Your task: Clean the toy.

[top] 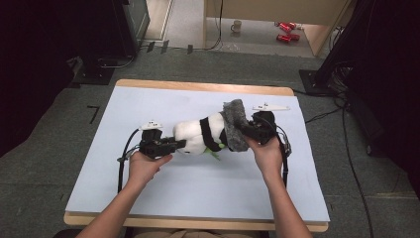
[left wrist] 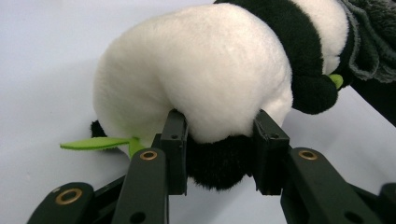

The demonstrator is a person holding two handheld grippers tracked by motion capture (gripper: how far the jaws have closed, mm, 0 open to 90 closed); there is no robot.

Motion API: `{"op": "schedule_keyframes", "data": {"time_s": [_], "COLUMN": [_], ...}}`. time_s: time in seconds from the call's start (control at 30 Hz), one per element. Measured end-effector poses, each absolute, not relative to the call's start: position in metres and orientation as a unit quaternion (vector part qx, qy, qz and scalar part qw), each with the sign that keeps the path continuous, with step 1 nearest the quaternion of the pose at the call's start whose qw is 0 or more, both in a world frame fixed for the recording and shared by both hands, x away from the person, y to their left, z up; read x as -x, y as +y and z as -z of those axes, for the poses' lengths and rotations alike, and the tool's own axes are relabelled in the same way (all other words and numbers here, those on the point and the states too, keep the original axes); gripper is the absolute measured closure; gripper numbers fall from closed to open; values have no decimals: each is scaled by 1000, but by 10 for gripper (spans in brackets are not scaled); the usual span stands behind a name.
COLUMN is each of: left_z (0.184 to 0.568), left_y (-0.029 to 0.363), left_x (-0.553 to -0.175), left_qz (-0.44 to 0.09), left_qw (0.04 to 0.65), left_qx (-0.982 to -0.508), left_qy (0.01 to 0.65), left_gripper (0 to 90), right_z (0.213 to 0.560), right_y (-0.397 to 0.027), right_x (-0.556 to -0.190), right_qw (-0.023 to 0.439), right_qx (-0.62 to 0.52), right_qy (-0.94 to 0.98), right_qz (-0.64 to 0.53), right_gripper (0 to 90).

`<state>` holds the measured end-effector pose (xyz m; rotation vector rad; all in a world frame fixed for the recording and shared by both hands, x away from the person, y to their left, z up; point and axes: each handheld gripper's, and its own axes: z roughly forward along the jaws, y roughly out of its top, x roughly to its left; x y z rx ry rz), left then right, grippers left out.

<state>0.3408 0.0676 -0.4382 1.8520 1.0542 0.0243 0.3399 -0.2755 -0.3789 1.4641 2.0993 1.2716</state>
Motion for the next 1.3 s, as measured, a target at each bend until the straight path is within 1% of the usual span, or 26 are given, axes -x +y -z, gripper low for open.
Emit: {"op": "schedule_keyframes", "data": {"time_s": [0.17, 0.3, 0.47, 0.67, 0.83, 1.07, 1.13, 1.23, 1.27, 1.3], "left_z": [438, 438, 437, 437, 436, 434, 432, 435, 437, 437], "left_y": [69, 69, 68, 67, 67, 63, 62, 62, 63, 64], "left_x": [-343, -344, -343, -341, -338, -329, -325, -324, -324, -325], "left_qz": [-9, -8, -9, -10, -12, -23, -28, -41, -40, -37], "left_qw": [484, 486, 484, 484, 483, 488, 492, 481, 483, 485], "left_qx": [-757, -755, -756, -756, -753, -750, -749, -754, -752, -751], "left_qy": [438, 440, 440, 441, 447, 447, 443, 446, 447, 446], "left_gripper": [634, 634, 633, 632, 629, 626, 624, 623, 624, 625], "right_z": [378, 364, 349, 350, 356, 373, 382, 396, 397, 398], "right_y": [-292, -290, -269, -234, -206, -182, -175, -172, -173, -175], "right_x": [-337, -330, -324, -320, -317, -322, -325, -329, -331, -332], "right_qw": [152, 163, 134, 97, 86, 40, 38, 35, 36, 48], "right_qx": [-525, -512, -482, -446, -422, -412, -410, -412, -413, -413], "right_qy": [715, 717, 725, 745, 765, 776, 784, 787, 789, 793], "right_qz": [-436, -444, -473, -487, -479, -476, -464, -458, -452, -445], "right_gripper": [778, 778, 776, 775, 775, 772, 770, 768, 767, 768]}}
